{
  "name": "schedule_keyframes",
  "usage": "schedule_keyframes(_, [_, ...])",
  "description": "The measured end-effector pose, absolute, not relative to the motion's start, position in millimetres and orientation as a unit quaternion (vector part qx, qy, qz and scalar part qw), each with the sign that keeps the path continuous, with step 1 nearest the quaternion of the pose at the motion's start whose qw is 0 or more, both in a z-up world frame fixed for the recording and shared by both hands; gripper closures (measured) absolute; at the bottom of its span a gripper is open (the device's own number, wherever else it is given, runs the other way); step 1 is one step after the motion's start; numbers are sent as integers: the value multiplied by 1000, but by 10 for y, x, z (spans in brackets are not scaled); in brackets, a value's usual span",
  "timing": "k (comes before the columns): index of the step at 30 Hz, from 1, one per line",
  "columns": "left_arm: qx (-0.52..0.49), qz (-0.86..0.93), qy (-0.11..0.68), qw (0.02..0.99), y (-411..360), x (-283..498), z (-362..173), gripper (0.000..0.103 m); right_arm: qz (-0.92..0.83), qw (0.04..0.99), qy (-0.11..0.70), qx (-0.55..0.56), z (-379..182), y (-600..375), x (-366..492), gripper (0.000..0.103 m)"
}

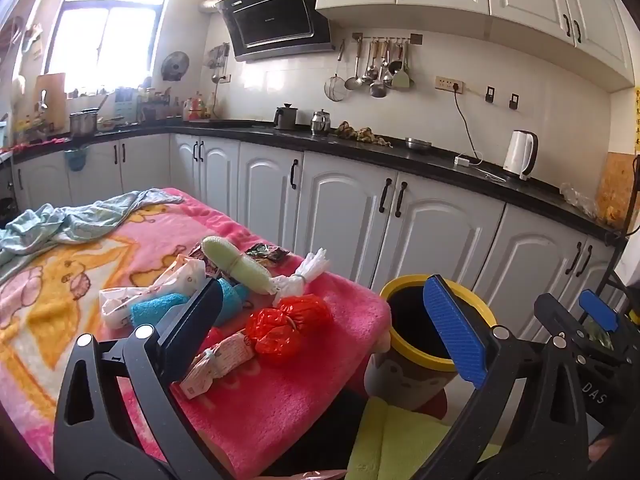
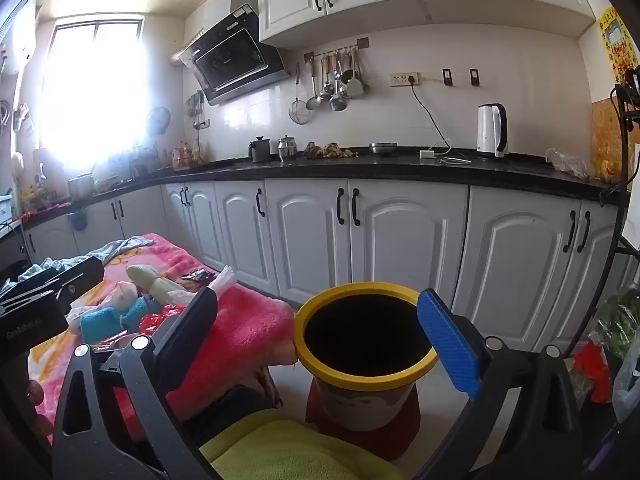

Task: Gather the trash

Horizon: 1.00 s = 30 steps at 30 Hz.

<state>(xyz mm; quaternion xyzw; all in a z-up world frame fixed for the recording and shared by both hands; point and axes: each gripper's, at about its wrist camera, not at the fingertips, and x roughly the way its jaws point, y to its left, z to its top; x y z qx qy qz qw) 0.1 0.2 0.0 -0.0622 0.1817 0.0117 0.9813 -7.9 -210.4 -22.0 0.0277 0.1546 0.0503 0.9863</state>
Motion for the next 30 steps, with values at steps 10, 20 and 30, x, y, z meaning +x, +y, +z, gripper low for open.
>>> schedule_keyframes(10, [-58,12,180,982,5,-2,21,11,51,987,148,31,-218,-2106,-85,6])
schedule_keyframes(20, [-57,12,180,982,-48,-10,16,11,51,987,147,32,-217,-2109,-84,6])
schedule_keyframes(30, [-58,12,179,982,-36,-11,10,11,51,987,147,33,-204,-2117,-90,6])
